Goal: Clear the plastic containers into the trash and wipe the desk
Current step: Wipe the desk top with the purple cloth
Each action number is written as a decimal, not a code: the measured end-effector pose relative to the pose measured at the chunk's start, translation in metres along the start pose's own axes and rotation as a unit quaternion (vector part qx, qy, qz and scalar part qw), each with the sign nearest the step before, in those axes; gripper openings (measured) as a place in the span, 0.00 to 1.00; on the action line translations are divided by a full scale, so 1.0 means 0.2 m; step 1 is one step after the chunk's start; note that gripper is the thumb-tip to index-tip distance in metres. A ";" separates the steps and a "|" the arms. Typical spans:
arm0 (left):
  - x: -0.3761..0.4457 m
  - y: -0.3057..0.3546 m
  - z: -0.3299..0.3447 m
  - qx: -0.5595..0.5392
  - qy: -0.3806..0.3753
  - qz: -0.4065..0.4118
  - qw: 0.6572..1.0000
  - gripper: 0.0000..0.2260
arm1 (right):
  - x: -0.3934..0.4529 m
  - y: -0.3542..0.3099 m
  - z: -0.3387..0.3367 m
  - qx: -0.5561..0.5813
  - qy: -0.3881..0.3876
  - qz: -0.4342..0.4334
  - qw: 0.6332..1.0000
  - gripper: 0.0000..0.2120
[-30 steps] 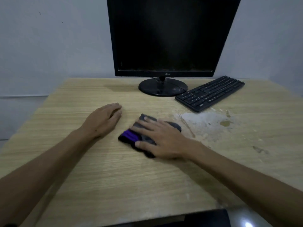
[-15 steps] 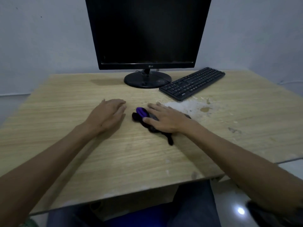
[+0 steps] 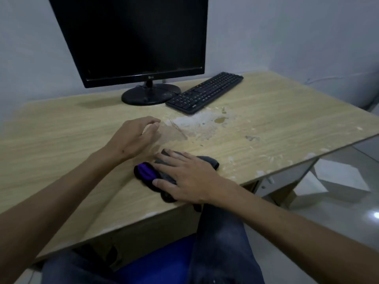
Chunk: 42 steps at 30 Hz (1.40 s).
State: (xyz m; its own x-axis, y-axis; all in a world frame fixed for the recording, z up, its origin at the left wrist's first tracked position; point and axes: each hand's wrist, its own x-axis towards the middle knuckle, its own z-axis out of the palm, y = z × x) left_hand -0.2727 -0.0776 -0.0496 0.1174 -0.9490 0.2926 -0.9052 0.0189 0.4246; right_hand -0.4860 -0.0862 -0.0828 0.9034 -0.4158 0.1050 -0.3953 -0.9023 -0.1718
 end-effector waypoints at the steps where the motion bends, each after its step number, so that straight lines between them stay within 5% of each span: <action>1: -0.01 0.04 0.02 0.000 -0.009 0.015 1.000 0.16 | -0.04 0.05 -0.01 -0.005 0.004 0.010 1.000 0.27; 9: 0.03 0.21 0.13 -0.032 -0.059 0.038 0.997 0.24 | -0.40 0.72 -0.21 -0.031 -0.053 0.250 0.966 0.30; 12: 0.04 0.20 0.14 -0.040 -0.056 0.021 0.997 0.24 | -0.41 0.74 -0.19 -0.030 -0.039 0.295 0.954 0.31; 21: 0.05 0.16 0.10 -0.052 -0.014 0.026 0.998 0.17 | -0.05 -0.09 0.06 -0.006 0.052 0.114 0.992 0.31; 25: 0.05 0.17 0.08 -0.051 -0.027 0.050 0.997 0.17 | -0.05 -0.02 0.06 -0.017 0.046 0.086 0.995 0.30; 30: 0.01 0.20 0.14 -0.050 -0.071 0.074 0.993 0.24 | -0.21 0.41 -0.09 -0.003 0.024 0.190 0.982 0.28; 35: 0.01 0.21 0.22 -0.059 -0.098 0.079 0.990 0.24 | -0.46 0.87 -0.21 -0.010 0.005 0.373 0.928 0.30; 38: 0.01 0.22 0.26 -0.067 -0.100 0.072 0.990 0.25 | -0.44 0.77 -0.17 -0.015 0.034 0.394 0.918 0.32; 42: 0.03 0.22 0.30 -0.072 -0.067 0.065 0.993 0.19 | -0.35 0.37 -0.06 -0.018 0.064 0.315 0.947 0.33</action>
State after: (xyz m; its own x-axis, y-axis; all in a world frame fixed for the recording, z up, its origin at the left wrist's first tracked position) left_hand -0.3371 -0.1011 -0.0806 -0.0598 -0.9689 0.2401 -0.8403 0.1787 0.5118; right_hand -0.5795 -0.1251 -0.0917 0.4597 -0.8810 0.1114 -0.8564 -0.4730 -0.2068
